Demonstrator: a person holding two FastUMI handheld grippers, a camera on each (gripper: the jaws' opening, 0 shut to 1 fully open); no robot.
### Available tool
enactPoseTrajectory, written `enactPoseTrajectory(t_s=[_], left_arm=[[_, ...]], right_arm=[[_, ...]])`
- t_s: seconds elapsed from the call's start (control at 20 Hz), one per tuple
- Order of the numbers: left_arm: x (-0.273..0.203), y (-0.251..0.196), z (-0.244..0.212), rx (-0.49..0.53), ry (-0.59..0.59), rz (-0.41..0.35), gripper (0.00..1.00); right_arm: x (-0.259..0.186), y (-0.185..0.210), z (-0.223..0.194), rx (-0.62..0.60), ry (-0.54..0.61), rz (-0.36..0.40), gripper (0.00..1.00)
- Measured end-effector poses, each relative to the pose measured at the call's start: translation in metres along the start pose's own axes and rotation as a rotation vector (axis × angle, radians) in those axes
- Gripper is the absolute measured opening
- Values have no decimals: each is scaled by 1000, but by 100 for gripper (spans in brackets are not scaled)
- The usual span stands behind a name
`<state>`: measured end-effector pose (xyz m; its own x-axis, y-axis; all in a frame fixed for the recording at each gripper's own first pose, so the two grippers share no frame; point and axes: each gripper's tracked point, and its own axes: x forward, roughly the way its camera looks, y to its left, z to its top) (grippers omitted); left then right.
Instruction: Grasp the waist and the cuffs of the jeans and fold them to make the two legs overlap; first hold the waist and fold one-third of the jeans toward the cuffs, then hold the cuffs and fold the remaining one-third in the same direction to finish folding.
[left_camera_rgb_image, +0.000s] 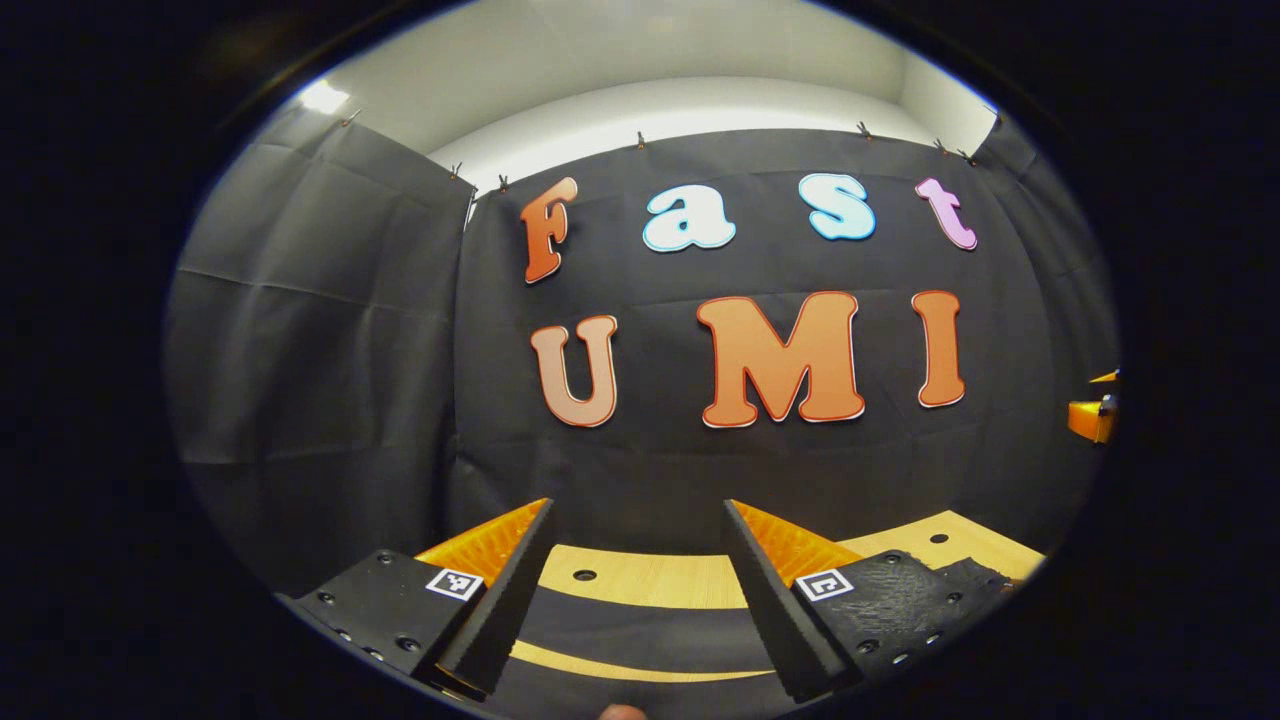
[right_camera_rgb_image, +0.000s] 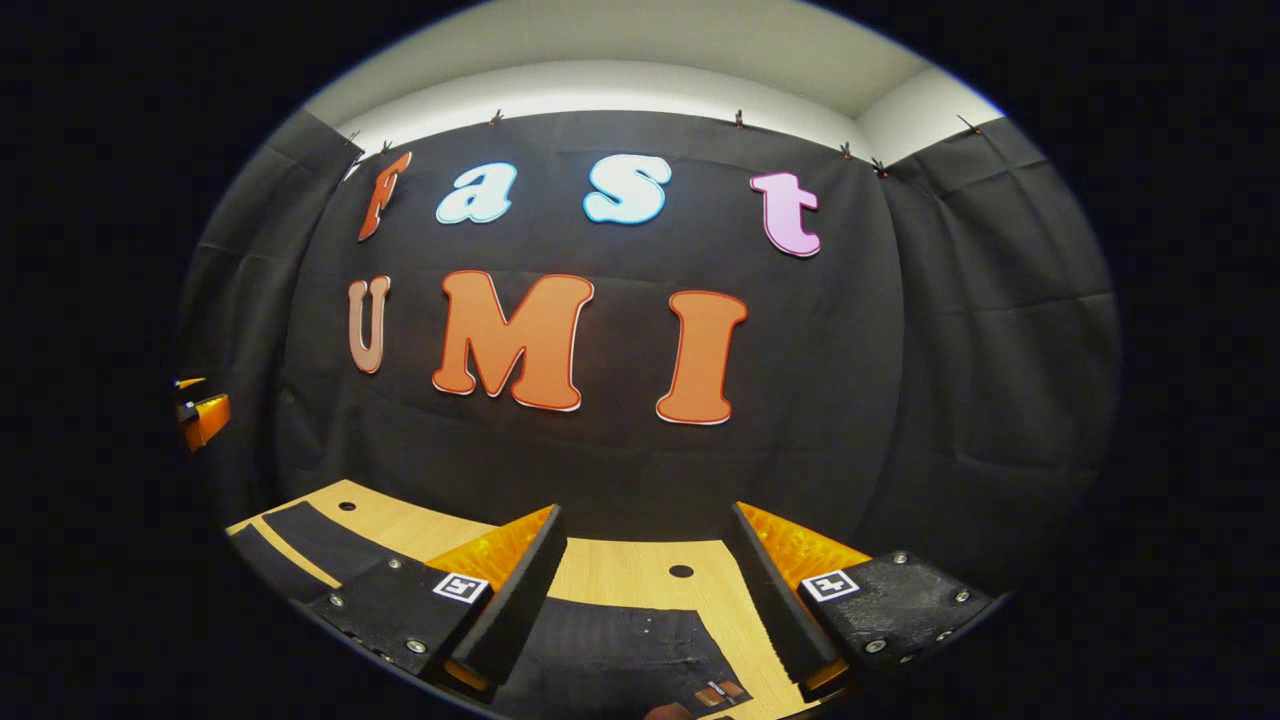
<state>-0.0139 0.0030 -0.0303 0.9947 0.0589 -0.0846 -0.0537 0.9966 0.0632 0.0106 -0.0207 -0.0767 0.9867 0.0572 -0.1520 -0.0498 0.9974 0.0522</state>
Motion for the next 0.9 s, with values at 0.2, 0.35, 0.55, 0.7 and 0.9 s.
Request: enactPoseTrajectory(t_s=[0.2, 0.35, 0.55, 0.7, 0.9], left_arm=[[3, 8, -20, 27, 72, 49, 99], [3, 12, -32, 51, 116, 94, 99], [4, 50, -76, 2, 282, 191, 99], [-1, 99, -122, -46, 408, 287, 99], [0, 164, -186, -130, 607, 340, 99]], right_arm=[[6, -12, -34, 9, 87, 17, 98], [13, -17, -49, 25, 125, 39, 98], [22, -20, -91, 97, 271, 50, 98], [21, -23, -125, 111, 387, 24, 99], [19, -28, -169, 130, 539, -65, 98]])
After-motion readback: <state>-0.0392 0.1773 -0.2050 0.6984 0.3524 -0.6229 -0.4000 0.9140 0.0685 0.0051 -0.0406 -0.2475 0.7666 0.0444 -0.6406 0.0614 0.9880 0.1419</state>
